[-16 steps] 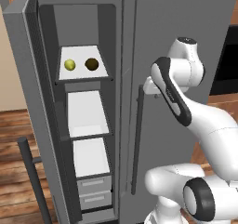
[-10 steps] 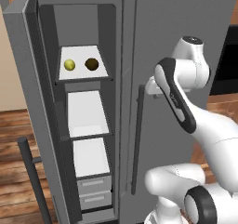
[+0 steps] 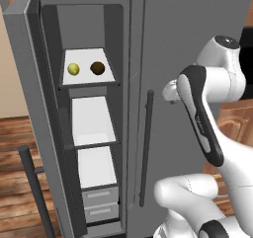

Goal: Take the lemon and avocado out of the freezer and place them in the tupperware container on the counter. Then put the tupperware containing the vegetables back in the freezer.

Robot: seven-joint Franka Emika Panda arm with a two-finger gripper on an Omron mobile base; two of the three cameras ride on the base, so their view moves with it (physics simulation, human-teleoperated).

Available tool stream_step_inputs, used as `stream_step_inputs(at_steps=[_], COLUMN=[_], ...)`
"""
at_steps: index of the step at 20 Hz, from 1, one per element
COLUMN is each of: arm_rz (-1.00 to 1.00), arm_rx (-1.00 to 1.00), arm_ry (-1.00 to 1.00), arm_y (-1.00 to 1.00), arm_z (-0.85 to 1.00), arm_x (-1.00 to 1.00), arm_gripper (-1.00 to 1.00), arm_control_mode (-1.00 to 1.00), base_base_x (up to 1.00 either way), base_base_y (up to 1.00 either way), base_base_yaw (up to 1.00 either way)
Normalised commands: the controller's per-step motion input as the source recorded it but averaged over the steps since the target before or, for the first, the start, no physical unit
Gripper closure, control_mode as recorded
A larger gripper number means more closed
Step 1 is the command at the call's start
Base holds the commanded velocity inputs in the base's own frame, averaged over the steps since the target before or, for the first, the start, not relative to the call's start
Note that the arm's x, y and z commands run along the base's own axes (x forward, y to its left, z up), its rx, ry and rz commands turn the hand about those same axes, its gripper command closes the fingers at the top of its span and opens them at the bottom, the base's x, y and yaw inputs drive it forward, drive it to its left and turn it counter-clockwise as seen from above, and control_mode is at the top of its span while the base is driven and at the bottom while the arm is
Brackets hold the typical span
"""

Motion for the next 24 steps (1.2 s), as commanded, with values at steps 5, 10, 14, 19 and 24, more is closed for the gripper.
stream_step_inputs(at_steps=[5,10,14,19,24], arm_rz=[-0.01,-0.01,-0.02,0.00,0.00], arm_rx=[-0.01,-0.03,-0.05,0.00,0.00], arm_ry=[0.05,0.16,0.12,0.00,0.00], arm_y=[0.00,0.02,0.11,0.00,0.00], arm_z=[0.01,0.00,-0.02,0.00,0.00], arm_x=[-0.40,-0.26,-0.06,0.00,0.00], arm_gripper=[-1.00,-1.00,-1.00,-1.00,-1.00], arm_control_mode=[-1.00,-1.00,1.00,1.00,1.00], base_base_x=[0.00,0.00,0.00,0.52,0.62], base_base_y=[0.00,0.00,0.04,0.20,0.27], base_base_yaw=[0.00,0.00,-0.01,-0.02,-0.01])
